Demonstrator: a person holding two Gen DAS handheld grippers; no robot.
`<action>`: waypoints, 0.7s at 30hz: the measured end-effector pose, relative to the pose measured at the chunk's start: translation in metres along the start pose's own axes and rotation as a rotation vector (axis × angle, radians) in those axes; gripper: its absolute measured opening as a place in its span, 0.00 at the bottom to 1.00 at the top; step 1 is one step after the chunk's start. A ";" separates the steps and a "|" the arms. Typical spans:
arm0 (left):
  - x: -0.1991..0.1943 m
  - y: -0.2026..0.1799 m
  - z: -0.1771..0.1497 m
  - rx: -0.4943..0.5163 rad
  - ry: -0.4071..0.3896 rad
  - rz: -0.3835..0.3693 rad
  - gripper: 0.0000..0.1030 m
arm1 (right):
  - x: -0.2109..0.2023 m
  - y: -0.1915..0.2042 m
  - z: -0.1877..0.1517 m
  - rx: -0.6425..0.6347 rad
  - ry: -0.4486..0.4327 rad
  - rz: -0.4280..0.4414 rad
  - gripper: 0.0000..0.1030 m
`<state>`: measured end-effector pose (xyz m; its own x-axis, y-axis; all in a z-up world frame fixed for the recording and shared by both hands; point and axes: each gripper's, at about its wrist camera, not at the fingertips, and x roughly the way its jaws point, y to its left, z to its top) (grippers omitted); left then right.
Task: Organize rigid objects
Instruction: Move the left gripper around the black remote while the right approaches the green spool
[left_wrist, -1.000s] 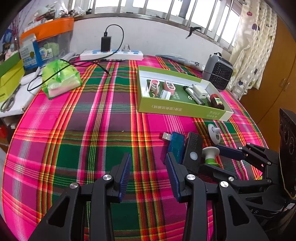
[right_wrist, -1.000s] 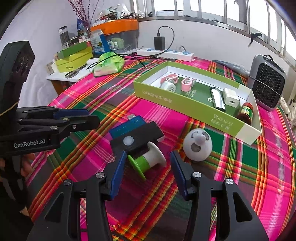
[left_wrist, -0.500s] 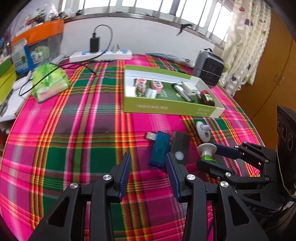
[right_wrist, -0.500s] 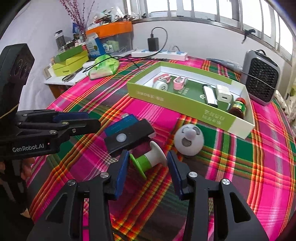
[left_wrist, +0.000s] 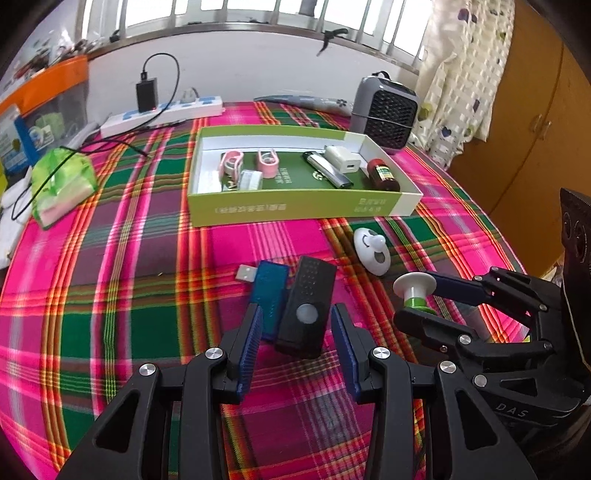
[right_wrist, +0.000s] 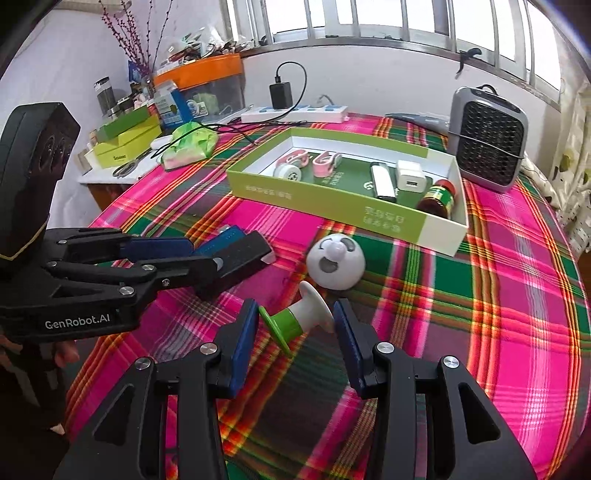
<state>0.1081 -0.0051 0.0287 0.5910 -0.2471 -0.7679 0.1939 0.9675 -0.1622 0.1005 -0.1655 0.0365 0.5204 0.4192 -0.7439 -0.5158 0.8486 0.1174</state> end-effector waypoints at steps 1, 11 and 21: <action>0.001 -0.001 0.001 0.003 0.001 0.000 0.37 | -0.001 -0.001 0.000 0.002 -0.001 0.000 0.43; 0.011 -0.017 0.007 0.064 0.017 0.016 0.37 | -0.010 -0.015 -0.006 0.039 -0.016 -0.021 0.43; 0.020 -0.027 0.009 0.084 0.047 0.000 0.37 | -0.017 -0.025 -0.009 0.061 -0.030 -0.032 0.43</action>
<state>0.1221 -0.0369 0.0236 0.5537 -0.2427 -0.7966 0.2599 0.9592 -0.1115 0.0982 -0.1964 0.0411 0.5564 0.4006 -0.7280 -0.4567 0.8794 0.1348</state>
